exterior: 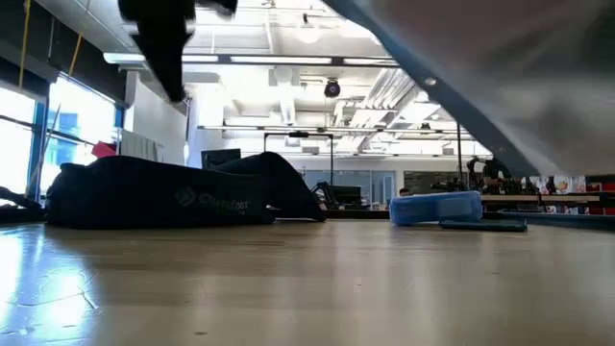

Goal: Unpack backpack
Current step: Put the transparent zip bag into the bag pack

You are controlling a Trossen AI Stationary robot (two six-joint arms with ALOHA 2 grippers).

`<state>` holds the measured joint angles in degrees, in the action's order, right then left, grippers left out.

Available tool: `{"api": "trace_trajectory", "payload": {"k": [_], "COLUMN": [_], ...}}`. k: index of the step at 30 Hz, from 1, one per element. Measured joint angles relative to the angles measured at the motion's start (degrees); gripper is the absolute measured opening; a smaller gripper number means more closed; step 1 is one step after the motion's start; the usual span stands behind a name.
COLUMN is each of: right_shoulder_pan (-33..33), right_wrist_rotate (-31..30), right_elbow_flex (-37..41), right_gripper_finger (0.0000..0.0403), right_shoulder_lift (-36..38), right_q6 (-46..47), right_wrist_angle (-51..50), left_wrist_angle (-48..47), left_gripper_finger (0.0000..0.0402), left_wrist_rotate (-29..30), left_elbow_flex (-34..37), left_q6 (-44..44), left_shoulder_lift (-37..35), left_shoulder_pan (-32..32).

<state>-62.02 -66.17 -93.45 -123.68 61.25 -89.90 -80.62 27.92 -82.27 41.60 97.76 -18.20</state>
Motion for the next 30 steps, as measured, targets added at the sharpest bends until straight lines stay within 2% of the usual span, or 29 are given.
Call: {"api": "trace_trajectory", "payload": {"k": [4,8,12,15,18,20,24,26,30], "right_shoulder_pan": [-0.4,-0.3,-0.4,-0.3,-0.3,-0.3,-1.0,-1.2,-1.1], "right_wrist_rotate": [0.4,1.5,1.7,1.6,0.3,-0.1,-2.2,-4.6,-8.3], "right_elbow_flex": [0.0,0.0,0.0,-0.1,-0.1,-0.1,-0.1,-0.1,-0.2], "right_gripper_finger": [0.0081,0.0081,0.0081,0.0081,0.0081,0.0081,0.0081,0.0081,0.0081], "right_shoulder_lift": [0.0,0.1,0.1,0.1,0.7,1.9,4.7,6.2,8.3], "right_q6": [0.2,0.0,-0.2,0.0,0.4,0.4,2.2,1.6,-4.1], "right_wrist_angle": [0.0,-0.1,-0.1,-0.1,-0.1,0.0,1.5,3.4,9.5], "left_wrist_angle": [3.7,11.6,16.3,20.5,29.1,39.5,60.8,68.4,75.5], "left_gripper_finger": [0.0144,0.0145,0.0124,0.0088,0.0029,0.0008,0.0011,0.0009,0.0012], "left_wrist_rotate": [-2.6,-8.3,-10.7,-13.1,-17.0,-19.2,-20.3,-19.9,-20.6], "left_elbow_flex": [6.8,13.7,18.6,20.4,20.5,20.5,20.4,20.4,18.7], "left_q6": [-2.8,-4.7,-3.5,-1.6,-1.4,-1.3,-2.8,-3.0,-7.2], "left_shoulder_lift": [0.0,0.0,0.1,0.1,0.1,0.1,0.4,0.4,0.4], "left_shoulder_pan": [4.9,8.9,11.4,12.0,10.6,8.9,4.4,2.4,-1.4]}}
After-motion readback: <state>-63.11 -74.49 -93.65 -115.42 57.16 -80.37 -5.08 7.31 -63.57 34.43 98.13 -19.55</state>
